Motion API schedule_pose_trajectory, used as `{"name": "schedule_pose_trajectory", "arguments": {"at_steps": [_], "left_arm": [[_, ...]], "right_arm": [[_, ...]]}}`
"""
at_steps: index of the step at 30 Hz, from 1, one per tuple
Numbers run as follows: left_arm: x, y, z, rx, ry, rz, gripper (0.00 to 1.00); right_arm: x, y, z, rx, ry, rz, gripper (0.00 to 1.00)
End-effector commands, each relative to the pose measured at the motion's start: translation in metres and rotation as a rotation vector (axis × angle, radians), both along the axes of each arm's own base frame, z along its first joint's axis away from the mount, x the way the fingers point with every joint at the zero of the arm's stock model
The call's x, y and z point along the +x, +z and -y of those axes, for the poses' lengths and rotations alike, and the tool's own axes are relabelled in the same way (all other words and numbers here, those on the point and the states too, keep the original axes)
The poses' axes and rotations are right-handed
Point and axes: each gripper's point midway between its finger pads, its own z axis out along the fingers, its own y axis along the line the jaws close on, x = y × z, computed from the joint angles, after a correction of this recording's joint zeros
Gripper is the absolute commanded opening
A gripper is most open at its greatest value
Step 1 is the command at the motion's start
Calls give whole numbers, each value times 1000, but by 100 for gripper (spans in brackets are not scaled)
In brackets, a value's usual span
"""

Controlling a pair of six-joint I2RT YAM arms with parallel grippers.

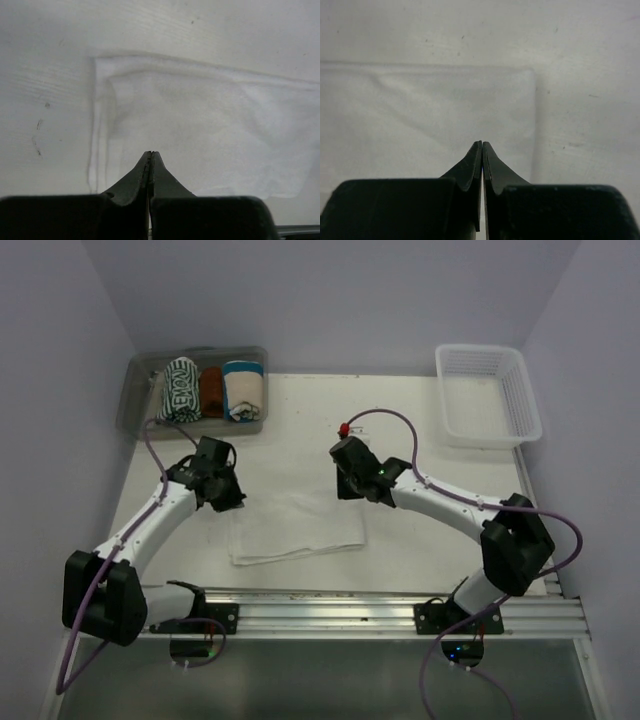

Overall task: Roll the towels
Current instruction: Fold the towel

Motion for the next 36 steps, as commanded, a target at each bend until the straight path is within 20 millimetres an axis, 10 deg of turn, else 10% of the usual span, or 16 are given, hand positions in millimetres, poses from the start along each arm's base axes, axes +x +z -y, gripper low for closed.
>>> {"name": "schedule_pose_trajectory", "arguments": {"at_steps": [1, 14, 24, 33, 36], "left_arm": [[13, 1, 14, 3, -19, 16, 0], [-4, -76, -4, 128, 7, -174, 0], [24, -105, -2, 193, -21, -241, 0], [103, -69, 21, 194, -87, -115, 0], [115, -36, 18, 211, -81, -22, 0]], "right_arm": [[32, 9, 26, -89, -56, 53, 2], [44, -66, 37, -164, -63, -92, 0], [-35, -111, 67, -125, -97, -254, 0], [-133, -107, 27, -87, -4, -269, 0], [-128, -88, 42, -104, -64, -202, 0]]}}
